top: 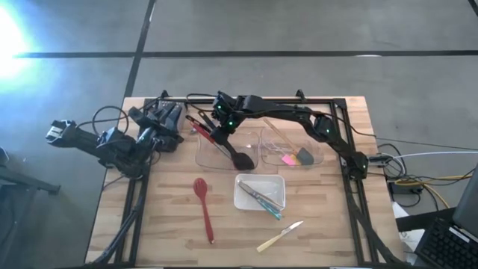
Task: Pick & Place Kitchen Items
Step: Put the black serving spoon into the left transparent bin, then put the blue spatula into the right transparent bin
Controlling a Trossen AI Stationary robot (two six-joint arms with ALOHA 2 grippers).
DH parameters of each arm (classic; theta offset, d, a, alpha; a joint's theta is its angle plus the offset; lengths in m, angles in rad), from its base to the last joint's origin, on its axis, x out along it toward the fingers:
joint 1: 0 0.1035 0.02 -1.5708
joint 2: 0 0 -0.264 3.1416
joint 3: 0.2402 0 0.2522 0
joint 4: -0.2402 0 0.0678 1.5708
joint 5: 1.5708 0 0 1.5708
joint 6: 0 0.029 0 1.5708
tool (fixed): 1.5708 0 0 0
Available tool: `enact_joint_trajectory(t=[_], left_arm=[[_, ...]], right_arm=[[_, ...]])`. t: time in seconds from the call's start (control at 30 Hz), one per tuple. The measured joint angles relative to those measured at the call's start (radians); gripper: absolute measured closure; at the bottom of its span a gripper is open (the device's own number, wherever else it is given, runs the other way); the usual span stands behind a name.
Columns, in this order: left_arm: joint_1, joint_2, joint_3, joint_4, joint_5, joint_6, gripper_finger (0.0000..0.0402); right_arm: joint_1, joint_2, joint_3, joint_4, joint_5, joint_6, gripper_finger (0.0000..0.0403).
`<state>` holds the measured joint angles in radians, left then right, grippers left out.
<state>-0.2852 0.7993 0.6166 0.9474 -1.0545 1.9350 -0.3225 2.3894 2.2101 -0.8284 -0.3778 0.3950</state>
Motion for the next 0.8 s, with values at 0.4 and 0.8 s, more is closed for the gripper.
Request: enact_joint_trajectory(t=[0.4, 0.8], left_arm=[[0.000, 0.003, 0.000, 0.001, 0.007, -0.027, 0.0268], [0.000, 0.003, 0.000, 0.001, -0.051, -0.171, 0.0268]], right_arm=[[0.000, -0.007, 0.106, -0.029, -0.006, -0.055, 0.0319], [-0.161, -0.258, 0.130, -0.336, 0.251, -0.312, 0.0294]])
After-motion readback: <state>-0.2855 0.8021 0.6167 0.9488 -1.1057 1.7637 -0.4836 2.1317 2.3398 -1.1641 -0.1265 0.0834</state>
